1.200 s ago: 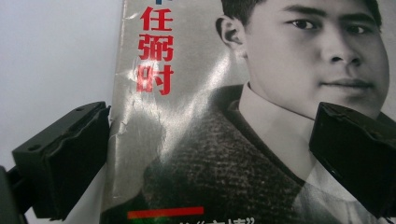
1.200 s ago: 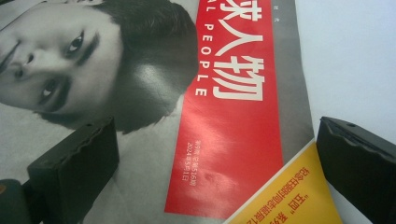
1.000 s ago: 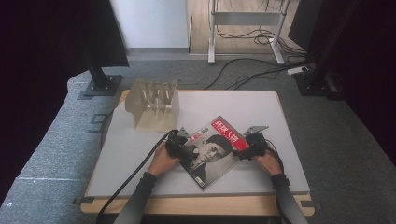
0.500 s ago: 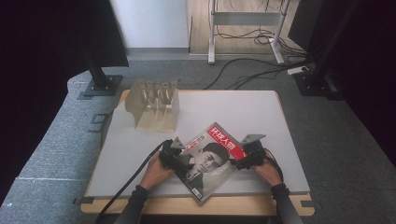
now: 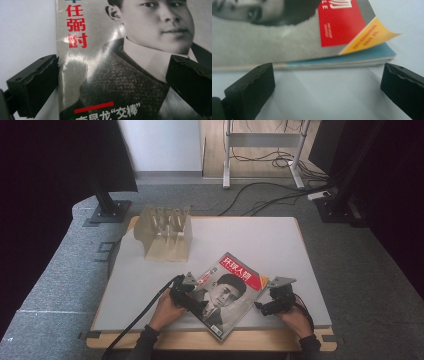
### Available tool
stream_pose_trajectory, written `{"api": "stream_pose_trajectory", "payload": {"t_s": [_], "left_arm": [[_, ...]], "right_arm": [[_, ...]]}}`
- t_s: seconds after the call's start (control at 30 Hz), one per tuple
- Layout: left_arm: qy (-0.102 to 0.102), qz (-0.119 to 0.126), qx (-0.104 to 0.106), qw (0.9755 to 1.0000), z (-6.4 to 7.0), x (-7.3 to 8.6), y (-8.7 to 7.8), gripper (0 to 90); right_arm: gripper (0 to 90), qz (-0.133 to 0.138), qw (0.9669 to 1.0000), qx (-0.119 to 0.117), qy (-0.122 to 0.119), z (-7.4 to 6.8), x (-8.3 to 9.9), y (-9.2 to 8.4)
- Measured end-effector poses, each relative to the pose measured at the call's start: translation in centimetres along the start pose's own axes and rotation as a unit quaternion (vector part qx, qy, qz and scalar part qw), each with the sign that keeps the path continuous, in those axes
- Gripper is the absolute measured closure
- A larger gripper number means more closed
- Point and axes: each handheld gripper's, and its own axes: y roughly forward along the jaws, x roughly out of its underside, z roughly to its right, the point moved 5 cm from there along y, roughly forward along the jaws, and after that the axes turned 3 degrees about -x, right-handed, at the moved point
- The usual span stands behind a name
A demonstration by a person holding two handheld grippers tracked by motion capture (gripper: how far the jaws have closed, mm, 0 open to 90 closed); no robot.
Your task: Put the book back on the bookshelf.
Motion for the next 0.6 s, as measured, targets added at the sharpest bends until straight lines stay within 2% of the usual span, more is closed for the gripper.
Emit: {"api": "stream_pose_trajectory", "payload": {"t_s": [0.17,0.23,0.3,0.37,0.47,0.57,0.6], "left_arm": [[0.002,0.003,0.001,1.0000,1.0,0.7,-0.6,0.0],[0.005,-0.002,0.004,1.0000,1.1,0.9,-0.8,0.0],[0.008,-0.008,0.013,0.9998,0.7,1.1,-1.2,0.0],[0.005,-0.006,-0.004,1.0000,-0.2,1.1,-1.7,0.0],[-0.014,0.006,-0.018,0.9997,-2.0,1.1,-2.8,0.0],[-0.026,0.006,-0.057,0.9980,-4.4,1.2,-3.7,0.0],[-0.032,0.008,-0.063,0.9975,-5.1,1.3,-3.9,0.0]], "right_arm": [[0.0,-0.005,0.9999,0.009,-0.010,0.3,-0.6,0.3],[0.0,-0.001,0.9999,0.013,-0.004,0.6,-0.6,0.5],[0.0,-0.001,1.0000,0.006,0.008,0.9,-0.7,0.6],[0.0,-0.001,0.9999,0.002,0.011,1.1,-0.7,0.8],[0.0,0.001,0.9999,0.004,0.013,1.4,-0.9,0.9],[0.0,0.002,0.9999,0.005,0.015,1.6,-1.1,1.1],[0.0,0.002,0.9998,0.007,0.016,1.6,-1.1,1.2]]}}
